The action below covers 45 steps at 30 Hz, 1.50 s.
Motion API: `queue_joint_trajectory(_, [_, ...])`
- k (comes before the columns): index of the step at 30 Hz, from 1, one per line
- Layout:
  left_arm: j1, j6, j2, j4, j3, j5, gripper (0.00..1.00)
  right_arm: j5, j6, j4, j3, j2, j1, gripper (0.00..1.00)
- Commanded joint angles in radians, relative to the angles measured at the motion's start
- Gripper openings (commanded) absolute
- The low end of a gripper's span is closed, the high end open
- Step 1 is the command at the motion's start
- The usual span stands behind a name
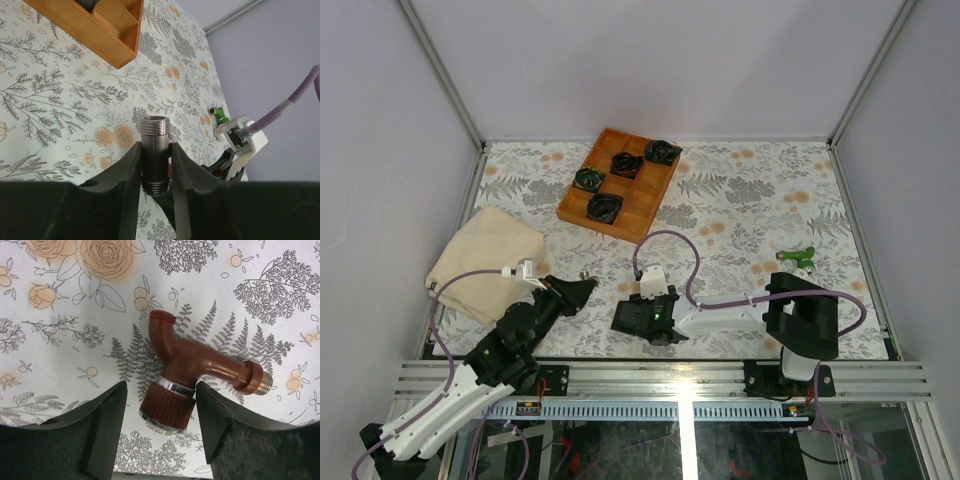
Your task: Install the water faucets
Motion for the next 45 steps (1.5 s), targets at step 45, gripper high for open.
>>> queue_joint_trajectory(45, [0.008, 0.006, 0.214, 0.282, 0.002, 0.184, 0.0, -0.549, 0.563, 1.377, -1.07, -0.691, -0.452, 0.55])
